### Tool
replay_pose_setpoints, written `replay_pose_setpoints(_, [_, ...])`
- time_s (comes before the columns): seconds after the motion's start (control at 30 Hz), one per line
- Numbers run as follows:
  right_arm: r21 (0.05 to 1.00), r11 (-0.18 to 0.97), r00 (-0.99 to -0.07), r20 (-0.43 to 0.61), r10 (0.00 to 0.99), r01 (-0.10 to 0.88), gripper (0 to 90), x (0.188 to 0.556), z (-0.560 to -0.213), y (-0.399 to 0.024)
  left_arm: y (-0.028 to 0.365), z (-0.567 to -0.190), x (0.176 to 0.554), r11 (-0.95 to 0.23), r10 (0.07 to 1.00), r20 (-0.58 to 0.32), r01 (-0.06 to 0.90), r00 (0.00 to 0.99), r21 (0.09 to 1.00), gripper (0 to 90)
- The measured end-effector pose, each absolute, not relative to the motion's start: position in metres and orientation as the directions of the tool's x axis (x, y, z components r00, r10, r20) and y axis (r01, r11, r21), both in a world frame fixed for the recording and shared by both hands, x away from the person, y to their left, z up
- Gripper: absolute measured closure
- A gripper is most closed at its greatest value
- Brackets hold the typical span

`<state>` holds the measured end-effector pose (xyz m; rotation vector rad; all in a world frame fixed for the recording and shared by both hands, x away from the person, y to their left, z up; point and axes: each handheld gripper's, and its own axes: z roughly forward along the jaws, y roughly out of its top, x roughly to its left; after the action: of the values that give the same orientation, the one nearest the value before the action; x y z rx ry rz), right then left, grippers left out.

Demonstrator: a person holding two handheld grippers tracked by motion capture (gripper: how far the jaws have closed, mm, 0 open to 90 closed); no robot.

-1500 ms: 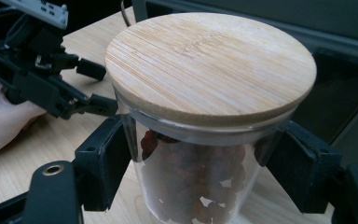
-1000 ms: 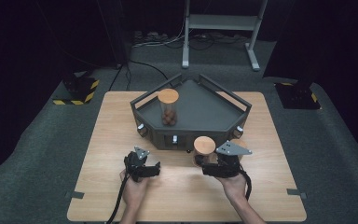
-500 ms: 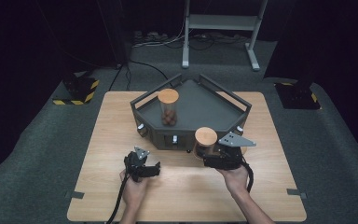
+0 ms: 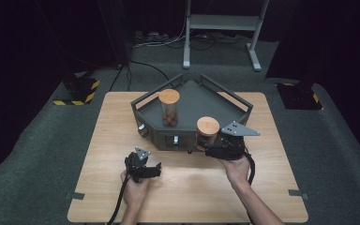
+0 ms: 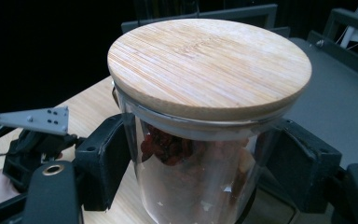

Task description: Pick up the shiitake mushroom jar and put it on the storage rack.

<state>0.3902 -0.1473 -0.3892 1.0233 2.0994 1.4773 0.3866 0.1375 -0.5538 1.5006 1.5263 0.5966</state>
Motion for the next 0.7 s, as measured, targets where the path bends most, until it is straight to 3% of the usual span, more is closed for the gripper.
replay_pose_setpoints(0.7, [0.912, 0.157, -0.592, 0.107, 0.799, 0.378, 25.4, 0.429, -0.373, -0.133, 0.138, -0.554, 0.387, 0.151, 0.959, -0.255, 0.532, 0.127, 0.833, 7.0])
